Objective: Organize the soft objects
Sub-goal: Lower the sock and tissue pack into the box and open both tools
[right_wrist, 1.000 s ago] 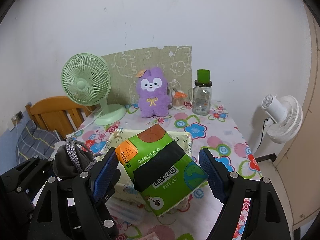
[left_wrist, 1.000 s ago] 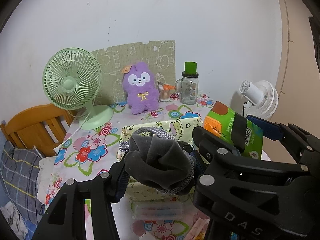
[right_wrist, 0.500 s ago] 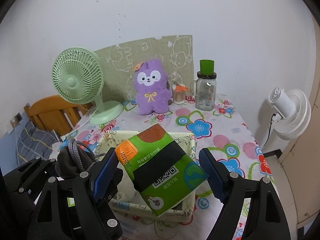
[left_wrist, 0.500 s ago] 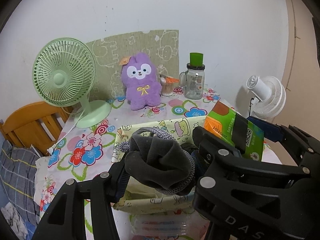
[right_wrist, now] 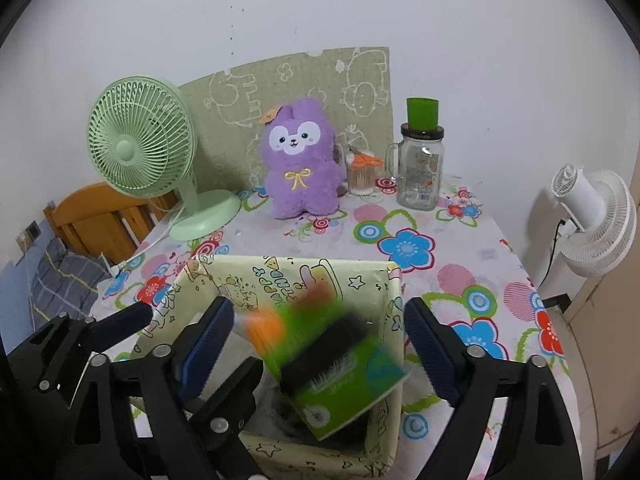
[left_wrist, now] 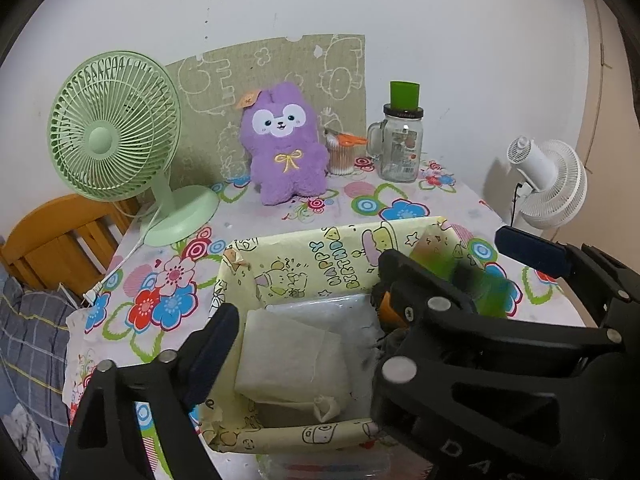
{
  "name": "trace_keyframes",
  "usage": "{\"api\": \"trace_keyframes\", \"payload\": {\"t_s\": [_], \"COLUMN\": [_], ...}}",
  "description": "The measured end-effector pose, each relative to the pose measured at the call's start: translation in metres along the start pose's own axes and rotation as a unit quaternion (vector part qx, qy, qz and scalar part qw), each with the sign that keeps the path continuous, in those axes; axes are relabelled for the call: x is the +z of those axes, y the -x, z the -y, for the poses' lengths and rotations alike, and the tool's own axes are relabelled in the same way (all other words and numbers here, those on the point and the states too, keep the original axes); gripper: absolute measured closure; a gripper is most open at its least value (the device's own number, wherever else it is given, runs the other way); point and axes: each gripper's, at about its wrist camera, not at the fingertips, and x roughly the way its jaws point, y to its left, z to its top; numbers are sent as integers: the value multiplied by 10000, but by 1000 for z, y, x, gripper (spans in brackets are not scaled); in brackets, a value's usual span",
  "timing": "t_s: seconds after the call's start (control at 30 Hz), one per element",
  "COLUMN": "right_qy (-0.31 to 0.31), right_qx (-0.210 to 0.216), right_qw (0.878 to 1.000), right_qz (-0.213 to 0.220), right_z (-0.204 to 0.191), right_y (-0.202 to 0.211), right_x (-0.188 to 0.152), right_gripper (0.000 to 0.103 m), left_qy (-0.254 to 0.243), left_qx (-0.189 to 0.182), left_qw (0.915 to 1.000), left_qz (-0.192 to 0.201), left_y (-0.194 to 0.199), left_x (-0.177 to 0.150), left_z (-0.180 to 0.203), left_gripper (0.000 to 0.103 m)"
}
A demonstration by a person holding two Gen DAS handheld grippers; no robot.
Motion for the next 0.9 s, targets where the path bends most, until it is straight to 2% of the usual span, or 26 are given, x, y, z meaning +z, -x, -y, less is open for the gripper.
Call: {"api": "trace_keyframes", "payload": {"t_s": [0.1,0.4,0.9], "right_qy": [-19,-66,-13], "right_qx": [-20,-71,-160], "right_qw": [10000,9999,9998], "right_qz": [51,-43,134], "right_z": [1,2,-2], "right_y": [-2,-1,42], "right_x": [-1,-6,-15], "right_gripper": [4,4,4], "left_qy": [12,-9,-40], "left_qx": [9,-17,-104], "left_qw": [10000,10000,9997], "left_qz": [-30,-17,236], "left_y": [-3,0,38], "left_x": [-1,-9,-18], "left_z": [-1,-1,11], "left_gripper": [7,4,4]}}
